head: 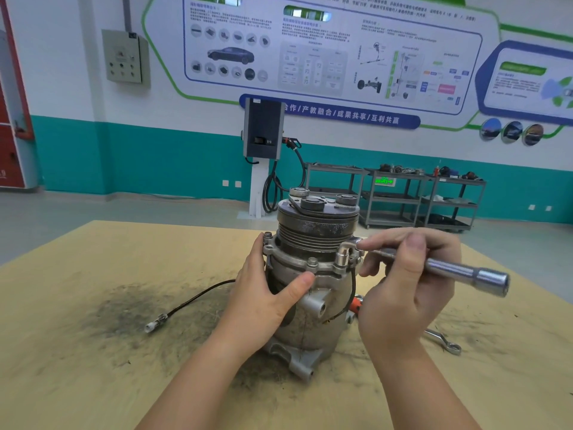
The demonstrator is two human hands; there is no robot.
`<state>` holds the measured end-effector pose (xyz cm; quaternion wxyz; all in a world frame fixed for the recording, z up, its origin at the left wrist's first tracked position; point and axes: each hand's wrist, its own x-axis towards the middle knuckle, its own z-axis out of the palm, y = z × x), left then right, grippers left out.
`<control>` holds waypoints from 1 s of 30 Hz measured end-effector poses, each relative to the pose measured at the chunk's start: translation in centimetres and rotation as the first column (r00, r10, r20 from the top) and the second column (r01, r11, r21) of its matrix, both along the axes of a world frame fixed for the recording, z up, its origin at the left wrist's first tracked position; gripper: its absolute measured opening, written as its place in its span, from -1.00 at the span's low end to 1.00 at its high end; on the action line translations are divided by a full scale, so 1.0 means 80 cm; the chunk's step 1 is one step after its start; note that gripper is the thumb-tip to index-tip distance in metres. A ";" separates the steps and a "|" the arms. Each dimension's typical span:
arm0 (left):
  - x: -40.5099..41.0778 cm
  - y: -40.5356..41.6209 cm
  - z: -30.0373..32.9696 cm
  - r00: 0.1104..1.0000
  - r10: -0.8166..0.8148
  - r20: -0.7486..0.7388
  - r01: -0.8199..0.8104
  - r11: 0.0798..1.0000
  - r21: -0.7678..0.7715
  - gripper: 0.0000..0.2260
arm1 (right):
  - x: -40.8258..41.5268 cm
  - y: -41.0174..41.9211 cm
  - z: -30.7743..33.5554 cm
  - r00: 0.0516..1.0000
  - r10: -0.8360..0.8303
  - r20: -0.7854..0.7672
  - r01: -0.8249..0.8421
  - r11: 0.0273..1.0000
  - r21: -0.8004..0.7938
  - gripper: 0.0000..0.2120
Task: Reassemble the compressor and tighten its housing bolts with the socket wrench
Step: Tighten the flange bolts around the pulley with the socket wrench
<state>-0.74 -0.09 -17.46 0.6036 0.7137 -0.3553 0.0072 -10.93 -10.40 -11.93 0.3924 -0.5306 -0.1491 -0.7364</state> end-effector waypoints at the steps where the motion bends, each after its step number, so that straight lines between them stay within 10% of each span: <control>1: 0.000 -0.001 0.000 1.000 -0.008 -0.001 0.008 1.000 -0.009 0.00 | 0.002 0.004 -0.002 1.000 -0.012 0.000 0.012 0.998 -0.053 -0.80; 22: 0.003 -0.002 -0.001 1.000 -0.013 -0.011 0.012 1.000 -0.023 0.01 | 0.005 0.019 -0.014 0.990 -0.134 -0.053 0.120 0.970 -0.213 -0.86; 26: 0.001 -0.001 -0.001 1.000 -0.005 -0.018 0.005 1.000 -0.002 0.02 | -0.002 0.001 0.008 0.982 0.158 -0.105 -0.135 0.971 0.195 -0.92; 30: 0.001 0.000 0.000 1.000 0.006 -0.016 -0.006 1.000 0.016 0.06 | -0.004 -0.031 0.016 0.842 0.537 -0.052 -0.411 0.701 0.583 -0.84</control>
